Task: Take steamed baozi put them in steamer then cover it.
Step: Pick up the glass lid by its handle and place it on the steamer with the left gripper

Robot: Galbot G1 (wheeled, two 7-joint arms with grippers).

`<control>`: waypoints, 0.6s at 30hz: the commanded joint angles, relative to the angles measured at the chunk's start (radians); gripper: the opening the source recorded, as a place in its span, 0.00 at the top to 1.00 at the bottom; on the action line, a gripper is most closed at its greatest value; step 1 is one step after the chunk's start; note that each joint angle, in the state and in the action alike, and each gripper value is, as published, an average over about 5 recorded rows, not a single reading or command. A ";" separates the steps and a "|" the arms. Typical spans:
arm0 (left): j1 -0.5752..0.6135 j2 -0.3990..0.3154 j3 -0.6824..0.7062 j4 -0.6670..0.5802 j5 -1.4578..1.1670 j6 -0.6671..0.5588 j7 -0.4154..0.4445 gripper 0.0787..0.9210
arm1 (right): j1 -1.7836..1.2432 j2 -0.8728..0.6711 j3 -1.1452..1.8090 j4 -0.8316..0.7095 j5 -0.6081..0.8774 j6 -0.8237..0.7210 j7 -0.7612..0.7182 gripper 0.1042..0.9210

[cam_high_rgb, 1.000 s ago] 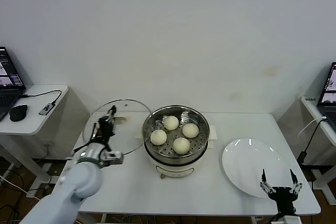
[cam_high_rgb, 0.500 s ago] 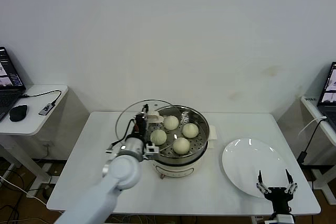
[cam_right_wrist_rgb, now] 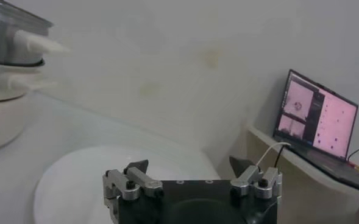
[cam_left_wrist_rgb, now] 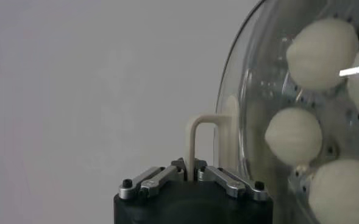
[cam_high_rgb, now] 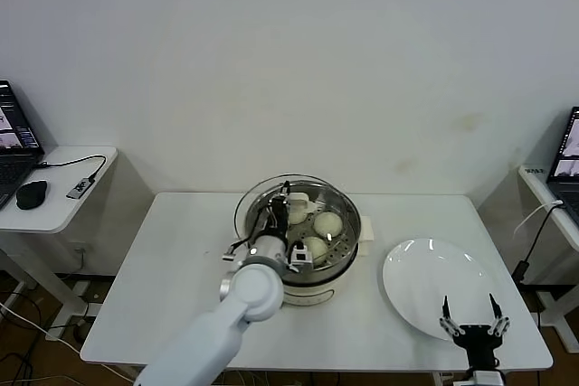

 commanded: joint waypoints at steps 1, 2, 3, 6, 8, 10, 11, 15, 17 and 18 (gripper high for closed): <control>-0.008 -0.044 0.021 0.041 0.024 0.007 0.007 0.92 | 0.000 0.000 0.000 -0.008 -0.006 0.003 0.002 0.12; -0.005 -0.046 0.021 0.041 0.024 0.007 0.006 0.92 | 0.000 0.000 0.000 -0.008 -0.006 0.003 0.002 0.12; -0.004 -0.049 0.021 0.041 0.024 0.007 0.005 0.92 | 0.001 0.000 0.000 -0.009 -0.006 0.003 0.002 0.12; -0.002 -0.058 0.022 0.045 0.026 0.007 0.000 0.92 | 0.001 0.000 -0.002 -0.008 -0.006 0.003 0.001 0.12; -0.001 -0.062 0.024 0.049 0.027 0.007 -0.002 0.92 | 0.000 0.000 -0.003 -0.008 -0.007 0.003 0.001 0.12; -0.001 -0.065 0.027 0.052 0.029 0.007 -0.003 0.92 | -0.001 0.000 -0.003 -0.008 -0.007 0.003 0.001 0.12; 0.000 -0.066 0.028 0.053 0.030 0.006 -0.004 0.92 | -0.002 0.000 -0.003 -0.008 -0.007 0.003 0.001 0.12; 0.006 -0.072 0.030 0.055 0.035 0.005 -0.006 0.92 | -0.004 0.000 -0.003 -0.009 -0.007 0.004 0.001 0.12; 0.008 -0.074 0.030 0.056 0.038 0.004 -0.007 0.92 | -0.005 0.000 -0.003 -0.010 -0.007 0.004 0.001 0.12; 0.009 -0.074 0.030 0.056 0.038 0.004 -0.007 0.92 | -0.005 0.000 -0.003 -0.010 -0.007 0.005 0.001 0.12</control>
